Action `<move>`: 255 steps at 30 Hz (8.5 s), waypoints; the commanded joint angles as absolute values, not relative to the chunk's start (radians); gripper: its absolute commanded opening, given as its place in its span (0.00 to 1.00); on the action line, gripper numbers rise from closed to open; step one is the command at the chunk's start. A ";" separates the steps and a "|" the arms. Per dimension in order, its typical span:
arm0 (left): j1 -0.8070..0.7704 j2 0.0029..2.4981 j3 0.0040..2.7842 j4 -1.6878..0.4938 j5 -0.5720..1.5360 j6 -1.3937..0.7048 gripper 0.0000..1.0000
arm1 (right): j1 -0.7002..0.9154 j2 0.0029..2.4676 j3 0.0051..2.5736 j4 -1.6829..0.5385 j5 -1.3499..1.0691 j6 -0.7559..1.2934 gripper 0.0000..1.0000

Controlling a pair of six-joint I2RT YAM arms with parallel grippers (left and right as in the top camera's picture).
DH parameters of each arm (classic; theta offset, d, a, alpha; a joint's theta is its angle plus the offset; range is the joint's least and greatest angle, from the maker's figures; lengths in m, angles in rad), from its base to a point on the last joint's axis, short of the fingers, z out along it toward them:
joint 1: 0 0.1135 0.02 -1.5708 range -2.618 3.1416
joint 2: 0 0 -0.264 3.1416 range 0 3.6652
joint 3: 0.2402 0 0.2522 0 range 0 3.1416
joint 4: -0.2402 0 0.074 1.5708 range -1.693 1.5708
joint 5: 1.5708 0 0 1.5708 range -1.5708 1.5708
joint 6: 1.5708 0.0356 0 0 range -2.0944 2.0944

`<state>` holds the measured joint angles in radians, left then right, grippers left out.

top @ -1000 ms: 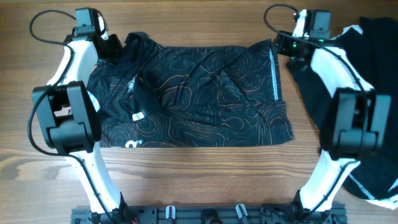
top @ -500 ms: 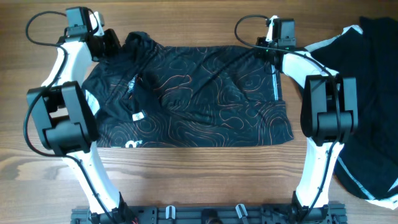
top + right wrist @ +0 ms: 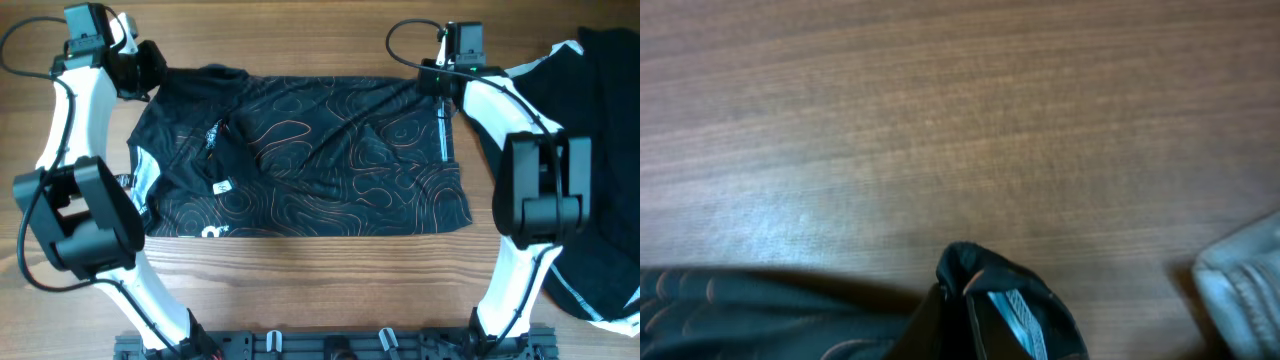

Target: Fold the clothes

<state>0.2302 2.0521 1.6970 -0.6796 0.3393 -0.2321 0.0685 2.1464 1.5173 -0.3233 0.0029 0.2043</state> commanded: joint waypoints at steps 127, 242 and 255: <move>-0.174 1.943 1.571 -1.187 0.055 -0.427 0.29 | -0.020 1.932 1.370 -0.947 -0.035 0.078 0.53; -0.172 1.943 1.571 -1.179 0.055 -0.427 0.35 | -0.040 1.591 1.085 -1.005 0.173 0.239 0.04; -0.172 1.943 1.571 -1.230 0.055 -0.426 0.40 | -0.041 1.598 1.085 -0.968 0.080 0.149 0.47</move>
<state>-0.1745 1.9385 1.5761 -1.2274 0.0502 -0.4103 -0.0357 1.5925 1.0954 -0.9817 0.0940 0.1619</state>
